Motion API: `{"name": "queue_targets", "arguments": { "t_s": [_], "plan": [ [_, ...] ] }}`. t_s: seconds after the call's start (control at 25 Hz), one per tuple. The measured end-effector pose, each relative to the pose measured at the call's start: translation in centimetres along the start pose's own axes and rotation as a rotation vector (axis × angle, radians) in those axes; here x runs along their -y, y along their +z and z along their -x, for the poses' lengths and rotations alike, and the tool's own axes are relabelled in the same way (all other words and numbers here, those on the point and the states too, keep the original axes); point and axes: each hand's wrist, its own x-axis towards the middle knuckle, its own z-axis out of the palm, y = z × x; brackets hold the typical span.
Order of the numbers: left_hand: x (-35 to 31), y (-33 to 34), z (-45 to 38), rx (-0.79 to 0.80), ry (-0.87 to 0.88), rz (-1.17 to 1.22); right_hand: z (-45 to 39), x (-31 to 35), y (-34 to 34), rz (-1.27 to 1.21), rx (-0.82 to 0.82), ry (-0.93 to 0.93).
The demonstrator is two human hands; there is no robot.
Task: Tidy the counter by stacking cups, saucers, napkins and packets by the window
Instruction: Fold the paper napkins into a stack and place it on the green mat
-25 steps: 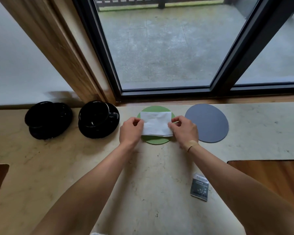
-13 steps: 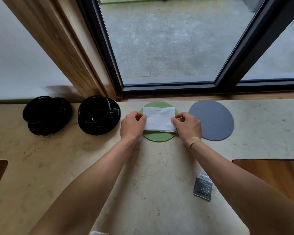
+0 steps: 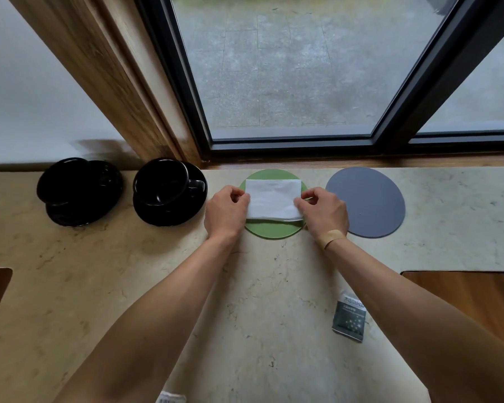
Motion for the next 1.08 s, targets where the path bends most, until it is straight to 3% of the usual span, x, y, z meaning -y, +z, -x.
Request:
{"name": "queue_targets", "arguments": {
  "t_s": [0.36,0.56,0.92,1.08],
  "plan": [
    [0.2,0.0,0.3,-0.023,0.028,0.008,-0.2,-0.3,-0.2,-0.073,-0.005,-0.003],
    [1.0,-0.8,1.7,0.001,0.1,0.066,1.8,-0.6,-1.4,-0.047,-0.006,-0.152],
    [5.5,-7.3,12.5,-0.05,0.098,0.063,14.0,-2.1,-4.9,0.178,0.011,-0.435],
    [8.7,-10.4,19.0,-0.08,0.073,0.09,21.2,-4.4,-6.4,0.191,0.037,-0.421]
  ]
}}
